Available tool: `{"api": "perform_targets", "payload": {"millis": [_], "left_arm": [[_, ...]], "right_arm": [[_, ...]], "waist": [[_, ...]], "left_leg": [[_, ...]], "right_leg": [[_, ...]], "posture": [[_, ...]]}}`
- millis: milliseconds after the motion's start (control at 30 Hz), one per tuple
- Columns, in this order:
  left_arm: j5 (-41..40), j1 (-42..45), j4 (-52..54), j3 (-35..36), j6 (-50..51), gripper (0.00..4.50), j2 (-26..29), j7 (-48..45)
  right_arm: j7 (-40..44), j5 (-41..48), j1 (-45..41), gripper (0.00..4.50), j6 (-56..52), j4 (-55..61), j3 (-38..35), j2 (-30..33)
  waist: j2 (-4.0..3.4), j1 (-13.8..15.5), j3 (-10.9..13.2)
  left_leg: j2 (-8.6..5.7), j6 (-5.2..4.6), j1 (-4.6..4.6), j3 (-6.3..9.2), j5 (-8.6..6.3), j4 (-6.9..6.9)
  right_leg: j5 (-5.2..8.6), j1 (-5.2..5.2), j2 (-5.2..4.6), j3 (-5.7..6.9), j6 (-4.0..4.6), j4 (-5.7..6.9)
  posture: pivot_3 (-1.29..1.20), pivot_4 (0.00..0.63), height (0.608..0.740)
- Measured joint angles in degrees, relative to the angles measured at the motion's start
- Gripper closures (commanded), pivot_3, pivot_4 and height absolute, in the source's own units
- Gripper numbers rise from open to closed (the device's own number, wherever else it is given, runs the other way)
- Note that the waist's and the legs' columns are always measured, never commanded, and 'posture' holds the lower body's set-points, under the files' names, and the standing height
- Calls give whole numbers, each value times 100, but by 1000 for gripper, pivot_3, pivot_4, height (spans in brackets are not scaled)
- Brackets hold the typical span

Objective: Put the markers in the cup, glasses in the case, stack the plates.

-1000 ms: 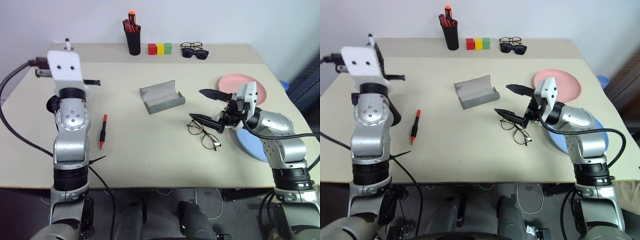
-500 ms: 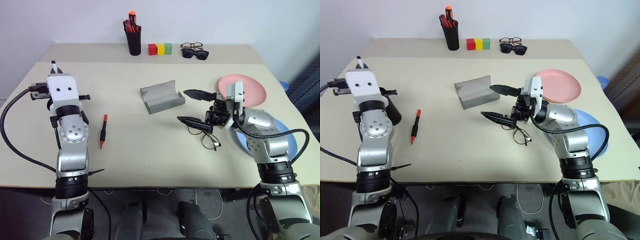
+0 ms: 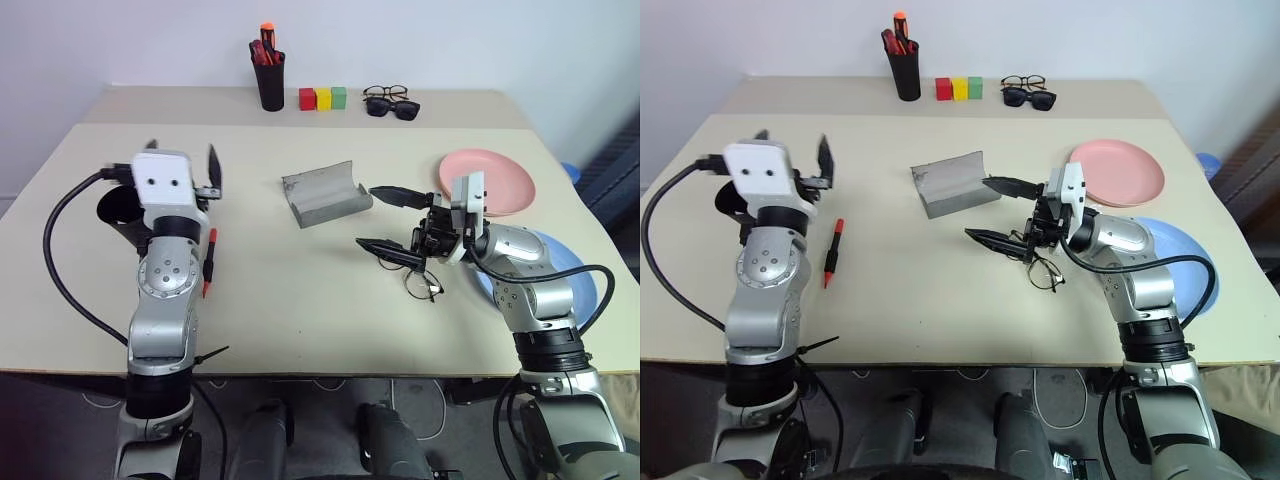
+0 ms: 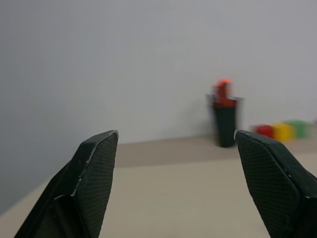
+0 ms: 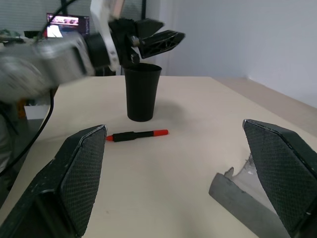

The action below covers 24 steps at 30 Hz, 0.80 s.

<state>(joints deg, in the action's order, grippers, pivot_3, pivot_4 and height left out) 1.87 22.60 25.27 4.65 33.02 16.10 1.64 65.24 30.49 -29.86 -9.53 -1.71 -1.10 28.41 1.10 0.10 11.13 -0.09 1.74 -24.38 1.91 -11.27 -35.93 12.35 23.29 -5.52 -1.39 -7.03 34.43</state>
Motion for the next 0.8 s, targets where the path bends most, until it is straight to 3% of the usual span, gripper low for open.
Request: {"api": "perform_targets", "payload": {"millis": [100,300,433,633,733,800], "left_arm": [[-202,237,71,-122,2113,623,453,-546],[-432,1032,7,339,4760,623,104,-552],[-387,1061,-348,606,5573,623,106,-494],[-356,1188,-734,883,5898,623,82,-426],[-357,1187,-914,910,5873,1473,42,-381],[-365,1187,-954,909,5817,2431,-63,-381]], "right_arm": [[-42,-21,37,0,39,-31,-47,2],[-107,-83,66,0,124,-77,-84,-16],[-163,-103,93,0,148,-79,-140,-13],[-201,-105,94,0,149,-79,-143,-2],[-244,-105,94,0,129,-77,-146,14],[-275,-104,94,0,114,-67,-149,16]], "waist": [[1,-118,1],[2,-134,2],[2,-125,3],[3,-104,3],[3,-105,3],[2,-104,3]], "left_leg": [[1,0,1,3,0,0],[1,-1,0,5,0,2],[1,0,0,7,1,2],[1,1,-1,6,0,1],[1,2,-1,7,0,2],[1,2,0,6,0,2]], "right_leg": [[2,5,2,0,-1,9],[-3,5,2,0,-22,10],[-3,10,2,1,-27,19],[-1,9,0,0,-21,14],[-1,9,0,0,-20,15],[-1,8,0,0,-21,14]], "posture": [[0,150,740],[0,150,740],[0,150,740],[0,150,740],[0,150,740],[0,150,740]]}}
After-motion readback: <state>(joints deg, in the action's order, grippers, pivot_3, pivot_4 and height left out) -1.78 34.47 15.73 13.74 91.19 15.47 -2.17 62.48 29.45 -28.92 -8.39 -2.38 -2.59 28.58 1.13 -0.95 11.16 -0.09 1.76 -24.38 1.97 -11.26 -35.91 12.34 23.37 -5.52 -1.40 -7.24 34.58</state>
